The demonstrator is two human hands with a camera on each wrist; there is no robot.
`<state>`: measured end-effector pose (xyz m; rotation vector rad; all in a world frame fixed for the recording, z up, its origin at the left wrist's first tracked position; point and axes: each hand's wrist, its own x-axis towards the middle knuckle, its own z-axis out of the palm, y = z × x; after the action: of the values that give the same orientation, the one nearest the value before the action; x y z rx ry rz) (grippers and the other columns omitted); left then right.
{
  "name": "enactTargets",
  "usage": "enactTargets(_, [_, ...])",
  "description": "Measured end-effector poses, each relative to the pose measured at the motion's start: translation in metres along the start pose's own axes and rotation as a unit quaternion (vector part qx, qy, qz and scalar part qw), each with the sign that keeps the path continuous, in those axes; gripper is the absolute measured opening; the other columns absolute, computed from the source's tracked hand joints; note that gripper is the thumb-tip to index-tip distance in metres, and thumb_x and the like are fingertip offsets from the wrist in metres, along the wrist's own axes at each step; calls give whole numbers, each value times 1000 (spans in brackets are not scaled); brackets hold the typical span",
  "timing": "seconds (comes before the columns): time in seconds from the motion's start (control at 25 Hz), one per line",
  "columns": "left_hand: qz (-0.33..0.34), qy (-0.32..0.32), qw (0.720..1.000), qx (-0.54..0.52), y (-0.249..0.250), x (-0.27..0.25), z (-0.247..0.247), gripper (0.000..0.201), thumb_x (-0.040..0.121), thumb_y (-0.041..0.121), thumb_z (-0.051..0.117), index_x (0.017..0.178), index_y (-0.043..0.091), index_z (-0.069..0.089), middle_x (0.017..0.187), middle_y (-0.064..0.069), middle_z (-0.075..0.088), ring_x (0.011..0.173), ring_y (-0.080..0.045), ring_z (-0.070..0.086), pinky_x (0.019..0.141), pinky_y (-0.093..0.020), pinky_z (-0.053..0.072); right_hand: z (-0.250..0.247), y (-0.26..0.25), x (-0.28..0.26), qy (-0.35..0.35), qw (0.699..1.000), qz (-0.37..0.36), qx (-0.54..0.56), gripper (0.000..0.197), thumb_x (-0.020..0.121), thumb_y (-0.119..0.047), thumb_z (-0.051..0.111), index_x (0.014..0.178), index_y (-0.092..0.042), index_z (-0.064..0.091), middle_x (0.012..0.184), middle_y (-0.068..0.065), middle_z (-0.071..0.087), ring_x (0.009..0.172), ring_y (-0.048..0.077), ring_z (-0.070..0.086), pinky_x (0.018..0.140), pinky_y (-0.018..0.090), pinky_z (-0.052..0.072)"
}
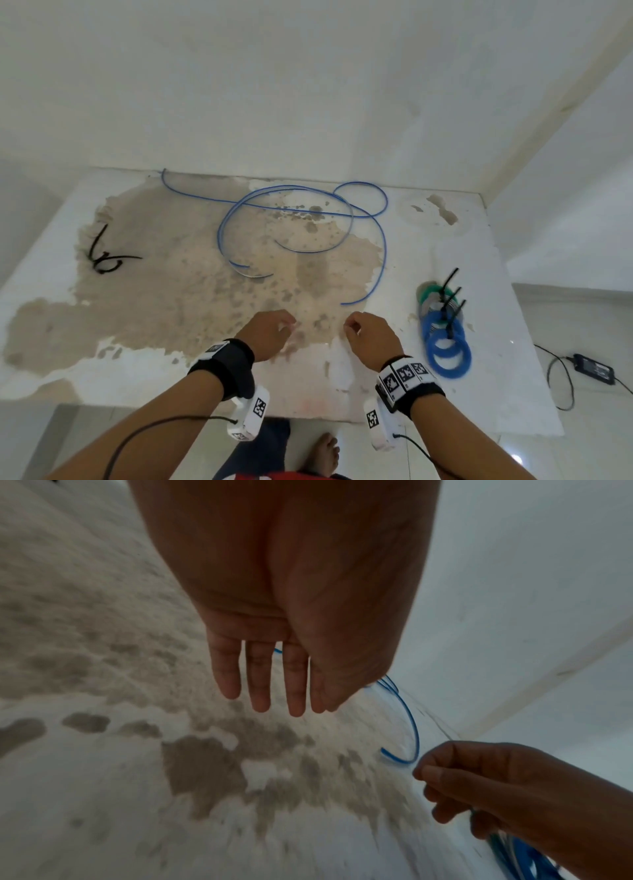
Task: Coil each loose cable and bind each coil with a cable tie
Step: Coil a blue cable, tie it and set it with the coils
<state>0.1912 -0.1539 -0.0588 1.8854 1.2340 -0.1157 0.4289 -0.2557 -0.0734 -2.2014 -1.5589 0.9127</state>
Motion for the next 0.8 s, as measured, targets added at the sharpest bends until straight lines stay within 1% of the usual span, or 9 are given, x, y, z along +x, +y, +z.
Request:
enactTargets(0.12, [-14,54,998,-31,-12,20,-29,27,100,21,50,123,18,65,125,-5,65,107,-26,63,89,-28,47,3,-43,45,-49,998,-27,-7,16,99,-25,55,95,-19,69,96,0,71,88,21,65,82,39,55])
enactTargets(0.2, [-47,121,990,-63,-21,38,-52,26,99,19,51,122,14,62,122,-7,63,106,-29,62,87,-32,47,5,-71,73,-73,997,-29,-5,16,98,-25,54,94,-21,69,96,-1,70,89,21,64,82,40,55])
enactTargets(0.28, [-120,189,969,-108,-34,61,-76,22,97,19,54,117,11,56,119,-9,59,104,-32,60,84,-35,46,10,-98,100,-98,995,-30,-4,16,98,-26,53,91,-24,67,96,-1,70,88,21,64,81,40,55])
enactTargets(0.36, [-197,219,945,-139,-49,82,-100,25,95,22,58,115,10,52,121,-11,56,101,-34,59,83,-39,48,17,-123,125,-117,993,-33,-2,16,98,-25,52,89,-27,65,94,0,71,85,22,65,79,40,56])
enactTargets(0.4, [-217,223,940,-137,-59,93,-111,26,94,25,60,113,10,52,120,-13,58,99,-34,59,81,-39,49,21,-133,137,-122,992,-33,1,17,99,-26,52,89,-27,65,93,0,71,84,22,65,78,40,56])
enactTargets(0.56, [-242,198,944,-104,-80,116,-138,22,93,29,61,106,12,53,106,-11,64,87,-31,56,72,-35,43,34,-155,161,-123,992,-30,9,19,100,-25,52,98,-20,71,97,2,72,88,22,65,79,36,53])
enactTargets(0.64, [-246,208,940,-117,-85,117,-141,17,94,26,58,107,14,56,104,-10,65,90,-32,58,73,-34,43,41,-156,165,-135,991,-24,4,20,100,-24,51,98,-19,71,98,2,72,88,21,63,80,35,52])
enactTargets(0.72, [-219,268,924,-162,-87,116,-141,11,95,23,55,104,16,57,100,-7,66,92,-33,61,74,-35,44,44,-158,169,-143,990,-7,3,20,99,-24,51,95,-21,70,96,2,72,87,20,64,81,37,54])
enactTargets(0.8, [-171,342,893,-237,-81,112,-139,7,97,20,56,102,16,57,95,-4,66,90,-30,64,73,-35,44,41,-160,174,-126,992,14,21,19,100,-26,51,97,-22,69,96,1,72,88,20,65,83,38,54])
